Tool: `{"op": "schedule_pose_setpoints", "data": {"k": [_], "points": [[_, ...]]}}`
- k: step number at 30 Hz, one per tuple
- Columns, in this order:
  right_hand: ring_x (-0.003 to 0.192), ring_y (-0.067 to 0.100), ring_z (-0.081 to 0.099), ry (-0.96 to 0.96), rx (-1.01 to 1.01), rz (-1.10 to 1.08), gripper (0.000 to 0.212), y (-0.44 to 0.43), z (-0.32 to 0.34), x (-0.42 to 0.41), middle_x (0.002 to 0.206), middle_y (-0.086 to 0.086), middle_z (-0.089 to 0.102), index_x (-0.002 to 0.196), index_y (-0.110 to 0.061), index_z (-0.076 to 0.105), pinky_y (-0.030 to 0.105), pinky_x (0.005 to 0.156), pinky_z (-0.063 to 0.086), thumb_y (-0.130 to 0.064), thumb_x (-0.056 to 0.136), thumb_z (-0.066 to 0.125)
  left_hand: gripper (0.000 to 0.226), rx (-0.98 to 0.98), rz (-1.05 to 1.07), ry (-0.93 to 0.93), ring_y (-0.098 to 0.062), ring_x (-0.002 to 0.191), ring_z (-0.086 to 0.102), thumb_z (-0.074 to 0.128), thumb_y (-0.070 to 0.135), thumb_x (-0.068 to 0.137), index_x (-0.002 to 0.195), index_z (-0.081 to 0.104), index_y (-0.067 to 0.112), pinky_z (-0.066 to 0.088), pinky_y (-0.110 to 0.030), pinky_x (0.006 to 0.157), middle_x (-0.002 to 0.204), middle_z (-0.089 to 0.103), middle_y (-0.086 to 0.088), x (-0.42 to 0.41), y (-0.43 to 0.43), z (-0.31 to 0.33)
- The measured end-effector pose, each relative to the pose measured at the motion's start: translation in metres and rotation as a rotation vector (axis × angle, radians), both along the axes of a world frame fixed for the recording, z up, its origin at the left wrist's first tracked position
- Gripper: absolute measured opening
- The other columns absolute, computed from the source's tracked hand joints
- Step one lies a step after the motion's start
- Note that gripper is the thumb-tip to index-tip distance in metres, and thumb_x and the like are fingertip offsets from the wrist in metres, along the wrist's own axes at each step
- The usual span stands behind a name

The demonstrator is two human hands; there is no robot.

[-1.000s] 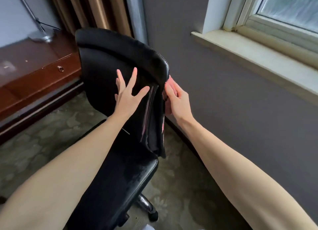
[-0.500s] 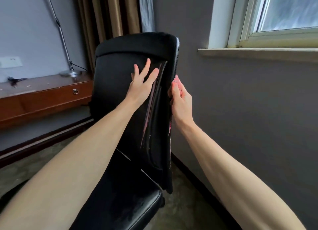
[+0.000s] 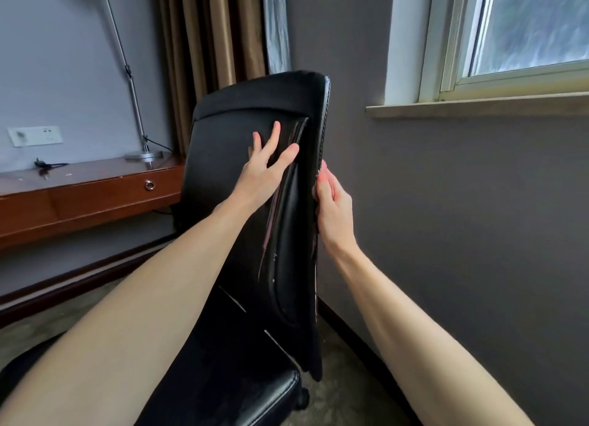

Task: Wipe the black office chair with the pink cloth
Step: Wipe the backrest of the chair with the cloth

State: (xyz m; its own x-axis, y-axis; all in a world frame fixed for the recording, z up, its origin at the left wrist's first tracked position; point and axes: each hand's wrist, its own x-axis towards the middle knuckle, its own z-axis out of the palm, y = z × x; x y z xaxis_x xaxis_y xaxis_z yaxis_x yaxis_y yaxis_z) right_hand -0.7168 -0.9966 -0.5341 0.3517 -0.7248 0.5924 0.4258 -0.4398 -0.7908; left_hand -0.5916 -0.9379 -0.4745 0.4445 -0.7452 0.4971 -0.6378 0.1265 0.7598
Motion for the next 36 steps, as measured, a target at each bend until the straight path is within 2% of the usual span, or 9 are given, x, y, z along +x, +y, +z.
{"op": "schedule_pose_setpoints", "data": {"k": [4, 12, 16, 22, 24, 26, 29, 32, 36], "points": [[0.133, -0.005, 0.042, 0.055, 0.000, -0.012, 0.042, 0.010, -0.048, -0.012, 0.144, -0.015, 0.050, 0.145, -0.019, 0.046, 0.029, 0.117, 0.031, -0.032, 0.106, 0.041, 0.064, 0.003, 0.017, -0.027, -0.021, 0.153, 0.000, 0.046, 0.067, 0.093, 0.148, 0.017, 0.059, 0.008, -0.047, 0.123, 0.166, -0.005, 0.005, -0.007, 0.001, -0.003], [0.138, 0.009, 0.042, -0.061, -0.070, -0.098, 0.046, -0.014, 0.064, 0.010, 0.148, 0.001, 0.049, 0.147, -0.011, 0.042, 0.034, 0.118, 0.030, -0.031, 0.106, 0.038, 0.062, 0.021, -0.005, -0.048, -0.017, 0.152, 0.007, 0.045, 0.065, 0.094, 0.149, 0.017, 0.058, 0.010, -0.040, 0.122, 0.166, -0.001, 0.006, 0.004, 0.012, -0.007], [0.138, -0.001, 0.038, -0.007, -0.108, -0.087, 0.044, 0.000, 0.018, 0.006, 0.151, -0.008, 0.044, 0.150, -0.018, 0.038, 0.023, 0.117, 0.028, -0.029, 0.107, 0.035, 0.065, 0.021, -0.006, -0.056, -0.018, 0.153, 0.003, 0.045, 0.067, 0.093, 0.149, 0.015, 0.057, 0.009, -0.045, 0.124, 0.166, -0.004, 0.004, 0.002, 0.011, -0.009], [0.138, -0.006, 0.034, 0.165, -0.055, -0.078, 0.046, 0.022, -0.084, -0.006, 0.152, -0.019, 0.038, 0.152, -0.028, 0.032, 0.036, 0.120, 0.027, -0.035, 0.107, 0.030, 0.065, 0.035, -0.006, -0.076, -0.020, 0.153, -0.002, 0.043, 0.064, 0.096, 0.152, 0.011, 0.054, 0.007, -0.046, 0.123, 0.166, -0.007, 0.005, -0.003, 0.013, -0.012], [0.137, -0.008, 0.030, 0.158, -0.050, -0.118, 0.046, 0.021, -0.067, -0.003, 0.154, -0.015, 0.035, 0.153, -0.025, 0.031, 0.031, 0.121, 0.024, -0.034, 0.108, 0.030, 0.065, 0.027, 0.009, -0.083, -0.019, 0.153, 0.000, 0.043, 0.065, 0.095, 0.151, 0.012, 0.054, 0.007, -0.046, 0.123, 0.166, -0.006, 0.006, -0.001, 0.014, -0.015], [0.137, -0.010, 0.025, 0.124, -0.067, -0.152, 0.047, 0.019, -0.031, 0.002, 0.157, -0.010, 0.031, 0.153, -0.020, 0.029, 0.016, 0.118, 0.018, -0.033, 0.108, 0.028, 0.064, 0.026, 0.013, -0.086, -0.019, 0.153, 0.001, 0.043, 0.065, 0.095, 0.151, 0.012, 0.055, 0.008, -0.048, 0.123, 0.166, -0.004, 0.006, 0.001, 0.015, -0.016], [0.140, 0.000, 0.026, 0.072, -0.092, -0.177, 0.049, 0.008, 0.030, 0.007, 0.159, -0.003, 0.030, 0.154, -0.016, 0.026, -0.006, 0.099, 0.017, -0.033, 0.108, 0.028, 0.065, 0.042, -0.007, -0.081, -0.019, 0.153, 0.001, 0.043, 0.067, 0.094, 0.150, 0.013, 0.056, 0.008, -0.049, 0.123, 0.166, -0.004, 0.006, 0.003, 0.016, -0.014], [0.139, 0.003, 0.033, 0.036, -0.114, -0.169, 0.049, -0.002, 0.058, 0.011, 0.156, -0.002, 0.035, 0.154, -0.013, 0.025, -0.001, 0.101, 0.022, -0.030, 0.108, 0.028, 0.063, 0.035, -0.021, -0.070, -0.018, 0.153, -0.001, 0.043, 0.064, 0.096, 0.151, 0.014, 0.054, 0.007, -0.048, 0.123, 0.166, -0.005, 0.006, 0.005, 0.015, -0.013], [0.129, -0.018, 0.031, 0.059, -0.122, -0.136, 0.048, 0.006, 0.006, 0.012, 0.157, -0.011, 0.031, 0.155, -0.024, 0.023, 0.004, 0.107, 0.023, -0.029, 0.108, 0.030, 0.063, 0.024, -0.032, -0.071, -0.014, 0.153, -0.003, 0.043, 0.062, 0.097, 0.151, 0.013, 0.054, 0.006, -0.047, 0.123, 0.166, -0.007, 0.010, 0.007, 0.015, -0.023]]}}
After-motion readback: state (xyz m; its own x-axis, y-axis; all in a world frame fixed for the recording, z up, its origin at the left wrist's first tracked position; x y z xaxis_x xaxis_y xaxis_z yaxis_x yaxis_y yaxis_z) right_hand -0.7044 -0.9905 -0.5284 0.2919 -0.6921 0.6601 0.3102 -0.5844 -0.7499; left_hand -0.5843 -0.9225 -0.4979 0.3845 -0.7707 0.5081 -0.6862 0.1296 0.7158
